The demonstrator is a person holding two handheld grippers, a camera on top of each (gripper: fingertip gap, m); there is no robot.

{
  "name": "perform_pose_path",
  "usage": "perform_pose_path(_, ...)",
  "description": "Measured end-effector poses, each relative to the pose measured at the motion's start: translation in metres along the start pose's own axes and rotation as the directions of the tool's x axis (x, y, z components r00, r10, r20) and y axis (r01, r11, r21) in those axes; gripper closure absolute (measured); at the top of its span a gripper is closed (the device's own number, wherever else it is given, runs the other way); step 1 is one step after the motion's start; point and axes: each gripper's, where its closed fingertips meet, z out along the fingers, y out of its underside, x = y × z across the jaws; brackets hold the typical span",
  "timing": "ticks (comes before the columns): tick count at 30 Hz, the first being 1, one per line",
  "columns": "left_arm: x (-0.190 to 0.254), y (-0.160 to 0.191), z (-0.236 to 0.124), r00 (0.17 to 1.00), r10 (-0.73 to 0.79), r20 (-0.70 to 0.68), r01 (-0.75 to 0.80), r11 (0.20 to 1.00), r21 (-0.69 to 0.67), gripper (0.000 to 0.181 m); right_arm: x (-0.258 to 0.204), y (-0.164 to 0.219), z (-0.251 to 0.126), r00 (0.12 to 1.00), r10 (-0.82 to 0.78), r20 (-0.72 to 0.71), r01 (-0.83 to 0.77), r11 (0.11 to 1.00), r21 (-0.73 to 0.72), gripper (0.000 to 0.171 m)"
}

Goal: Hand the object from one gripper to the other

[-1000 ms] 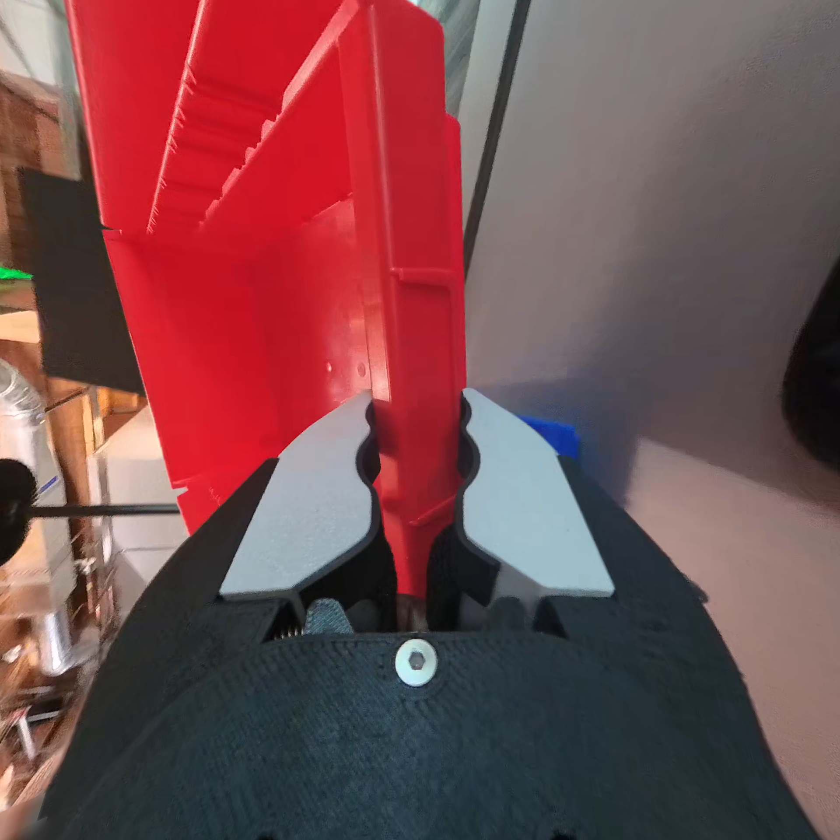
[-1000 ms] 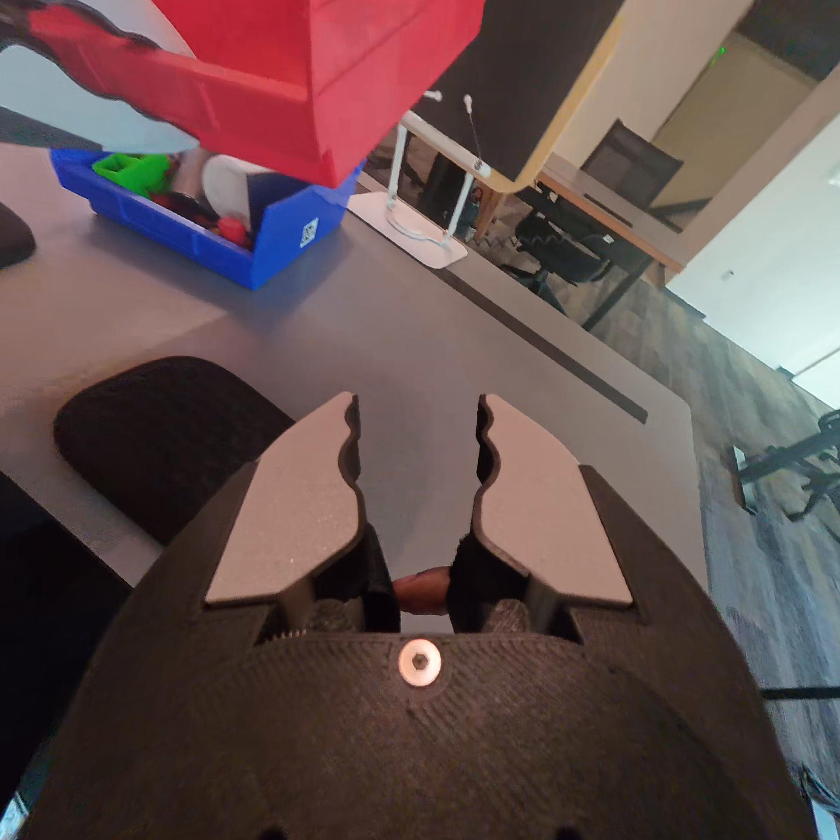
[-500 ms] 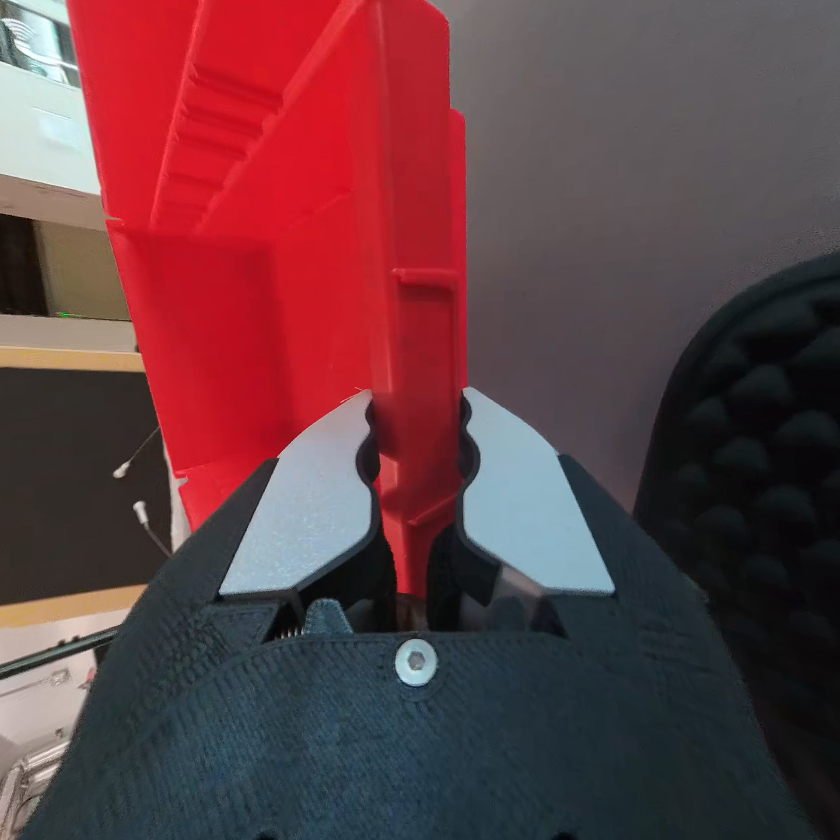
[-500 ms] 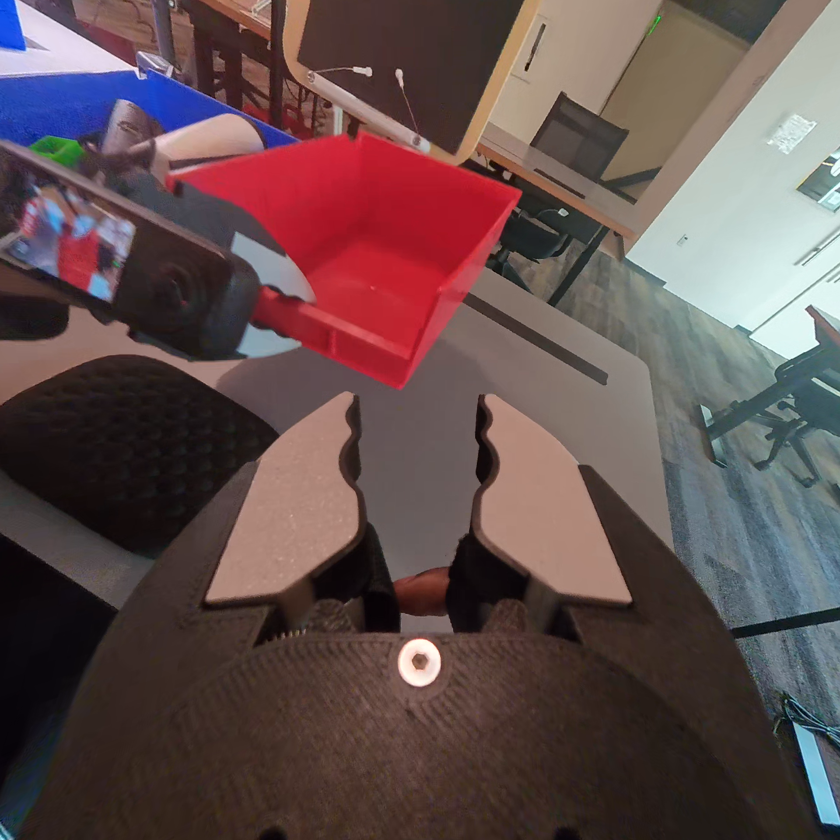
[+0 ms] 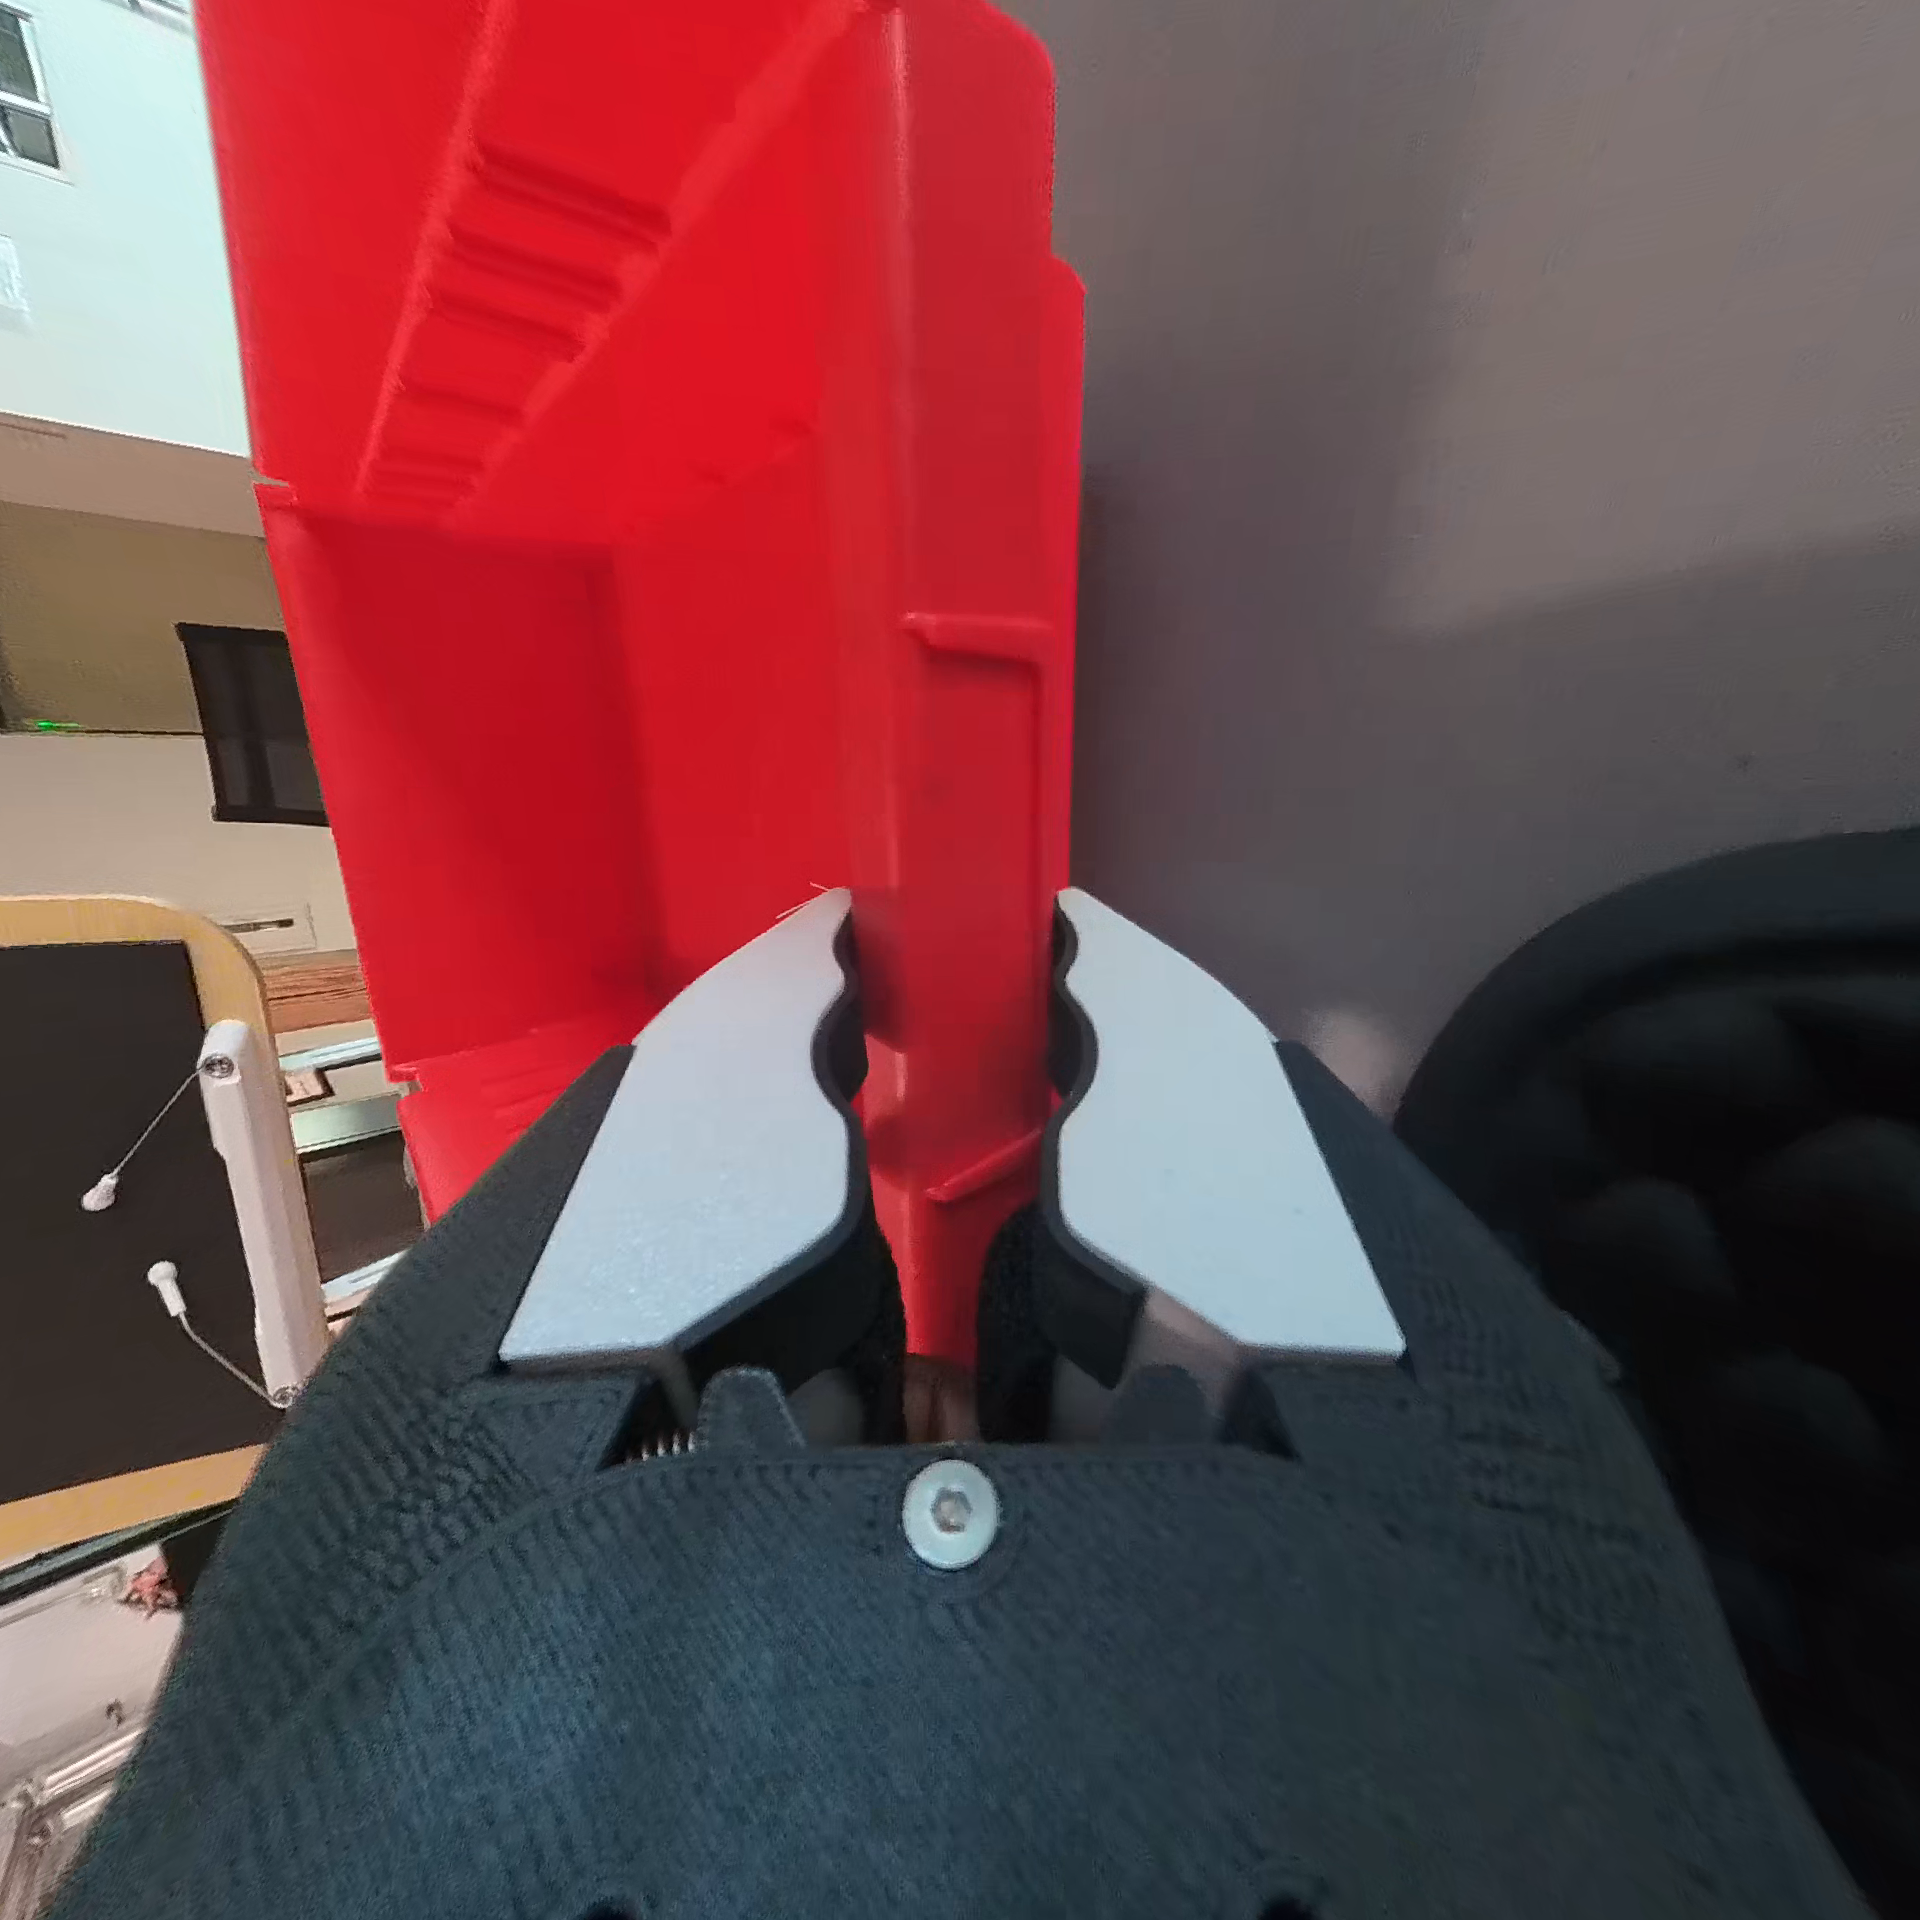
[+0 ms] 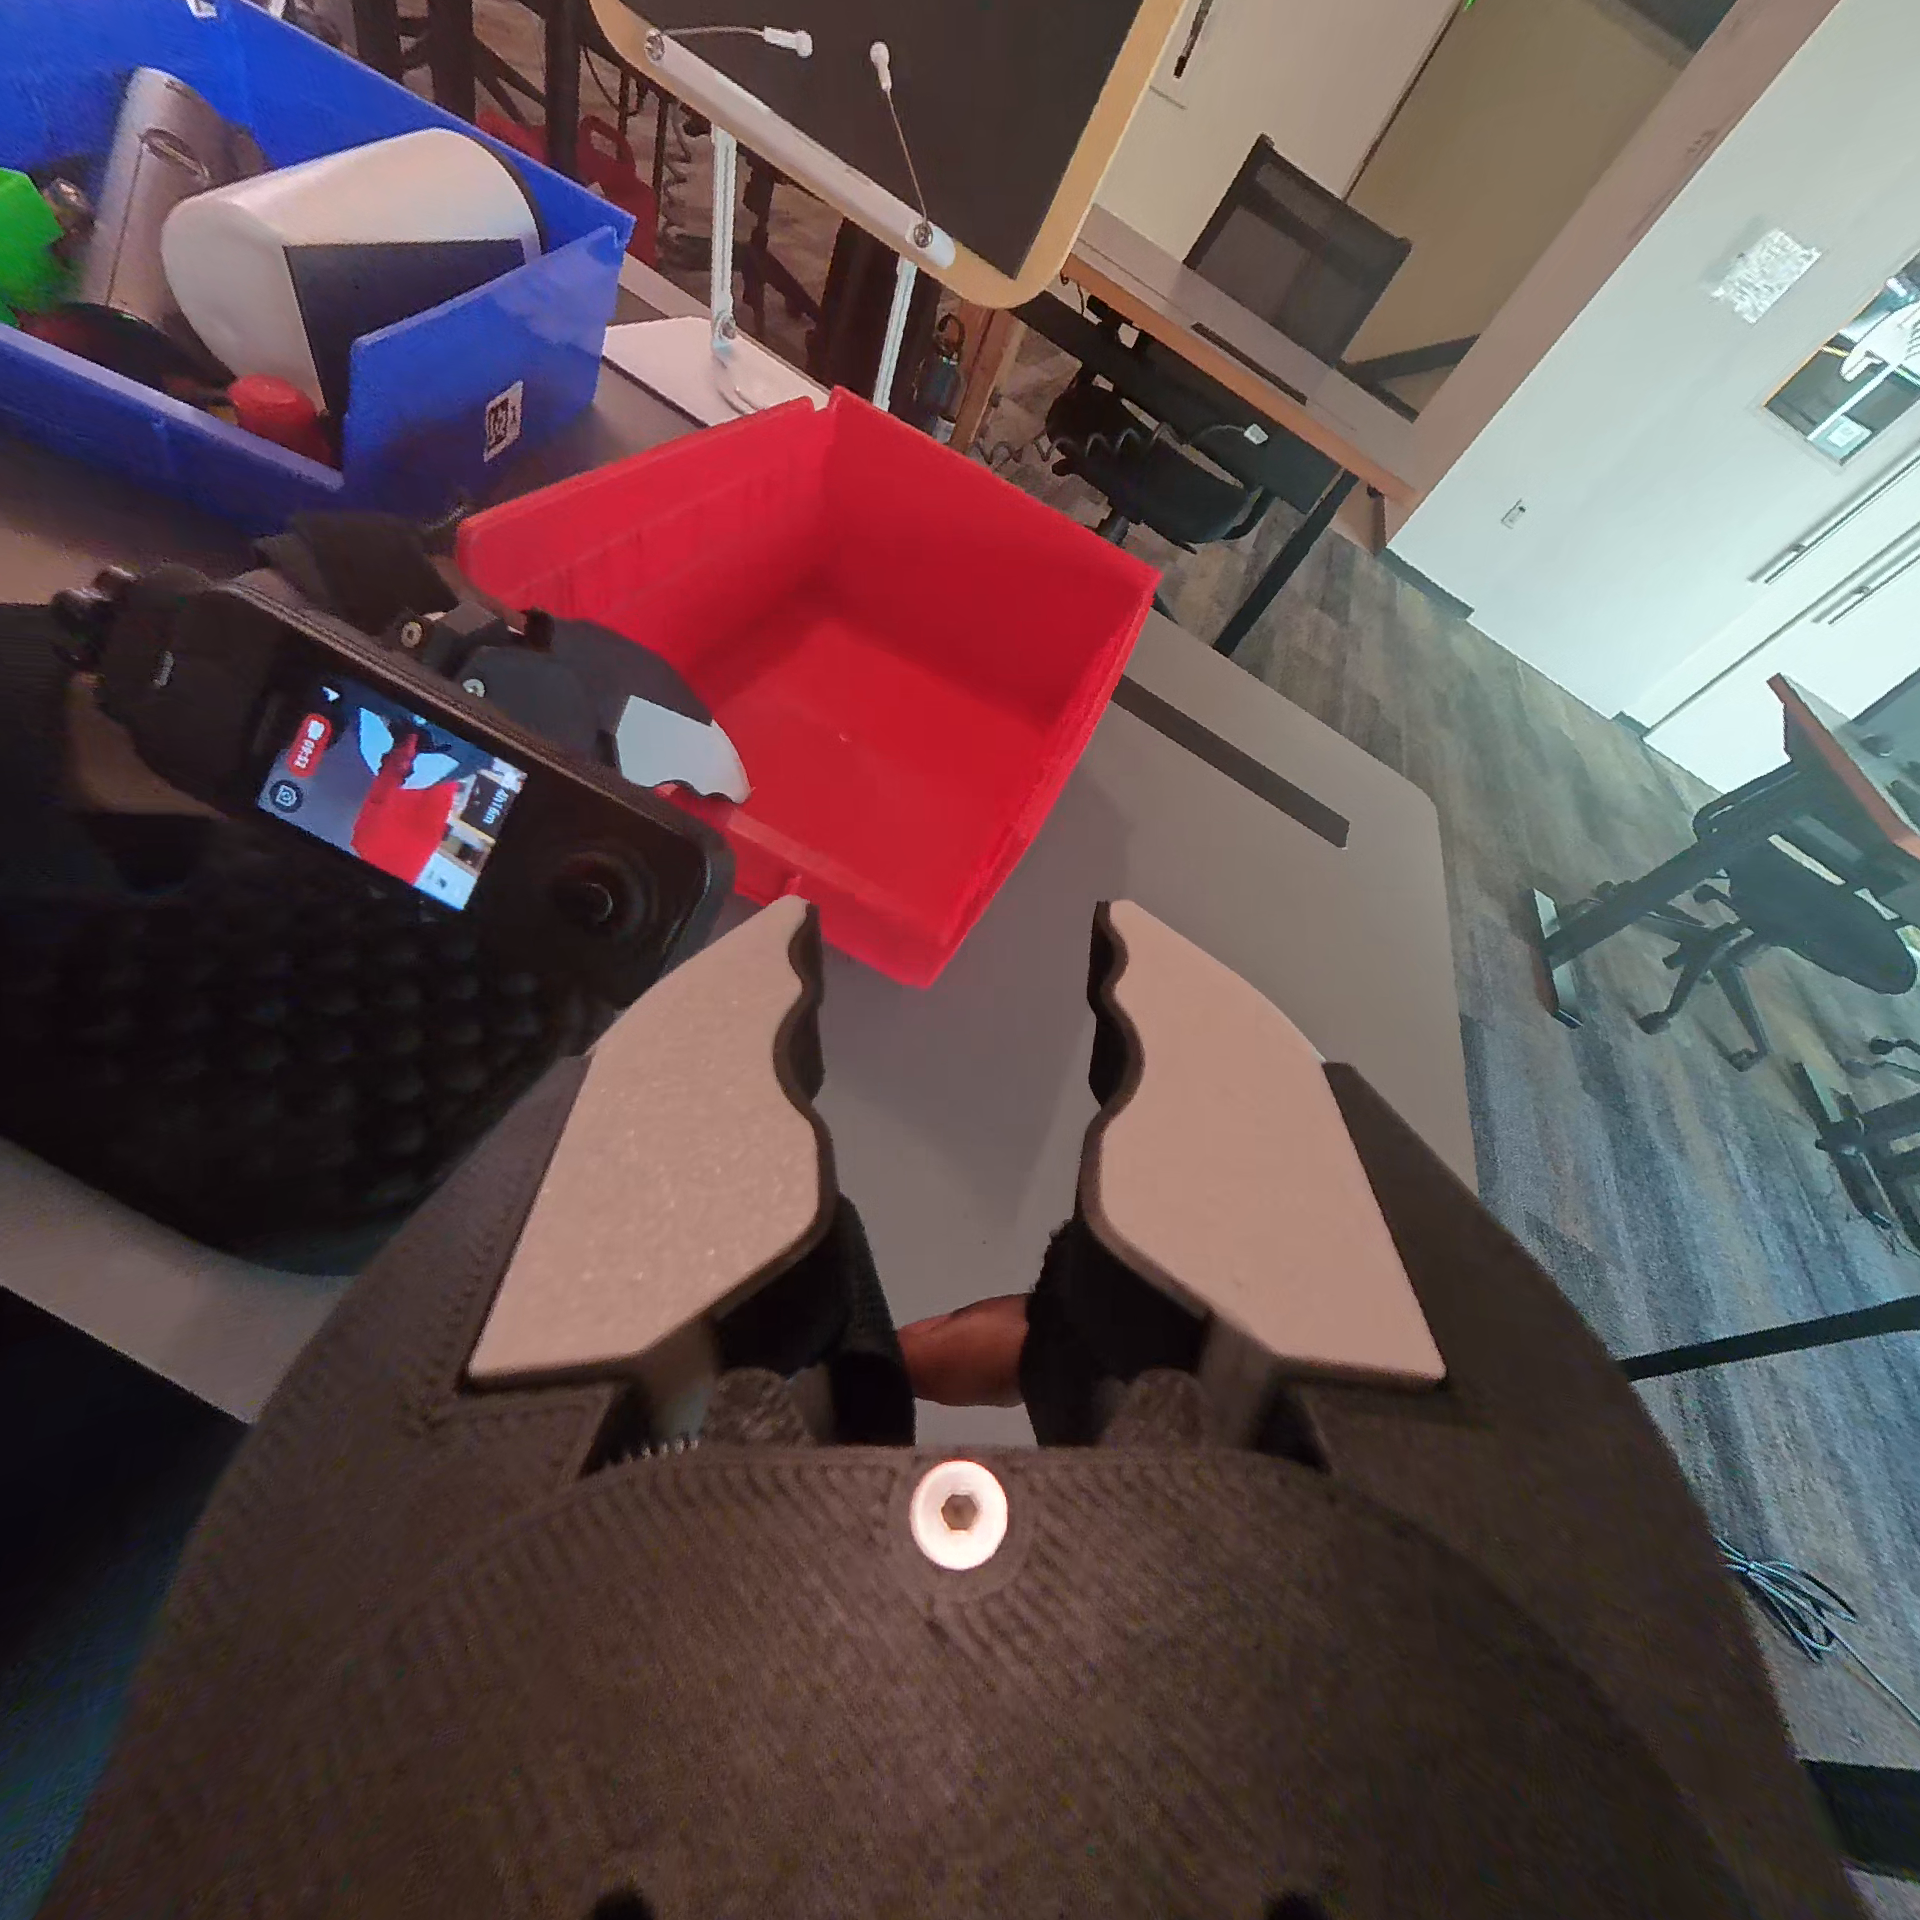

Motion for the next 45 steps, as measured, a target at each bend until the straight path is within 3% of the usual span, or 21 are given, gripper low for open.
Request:
perform_pose_path(4, -0.002, -0.005, 0.0, 0.998, 0.001, 0.058, -0.004, 0.999, 0.052, 0.147, -0.002, -0.002, 0.0, 1.0, 0.001, 0.01, -0.001, 1.0, 0.006, 0.122)
perform_pose_path(11, -0.017, -0.012, -0.047, 0.989, -0.135, 0.06, 0.118, 0.967, 0.224, 0.111, -0.016, -0.015, -0.002, 0.997, 0.0, 0.078, -0.005, 0.998, 0.064, 0.12)
perform_pose_path(16, -0.029, 0.034, -0.101, 0.958, -0.278, 0.065, 0.247, 0.922, 0.297, 0.11, -0.039, -0.024, 0.005, 0.983, -0.021, 0.181, 0.0, 0.993, 0.116, 0.117)
perform_pose_path(22, -0.03, 0.154, -0.114, 0.902, -0.422, 0.09, 0.407, 0.902, 0.141, 0.109, -0.096, -0.023, 0.046, 0.932, -0.125, 0.34, 0.096, 0.99, 0.099, 0.109)
perform_pose_path(28, -0.026, 0.238, -0.123, 0.866, -0.481, 0.137, 0.483, 0.875, 0.026, 0.111, -0.102, 0.03, 0.113, 0.933, -0.261, 0.249, 0.289, 0.954, -0.083, 0.103)
perform_pose_path(36, -0.026, 0.285, -0.1, 0.915, -0.376, 0.148, 0.393, 0.912, -0.113, 0.116, -0.083, 0.064, 0.15, 0.904, -0.415, 0.106, 0.428, 0.885, -0.184, 0.1)
perform_pose_path(40, -0.021, 0.309, -0.087, 0.923, -0.352, 0.153, 0.379, 0.899, -0.221, 0.138, -0.079, 0.065, 0.165, 0.888, -0.457, 0.051, 0.458, 0.87, -0.183, 0.107)
perform_pose_path(45, -0.018, 0.319, -0.091, 0.907, -0.404, 0.115, 0.42, 0.881, -0.217, 0.142, -0.079, 0.073, 0.169, 0.881, -0.469, 0.067, 0.471, 0.851, -0.231, 0.123)
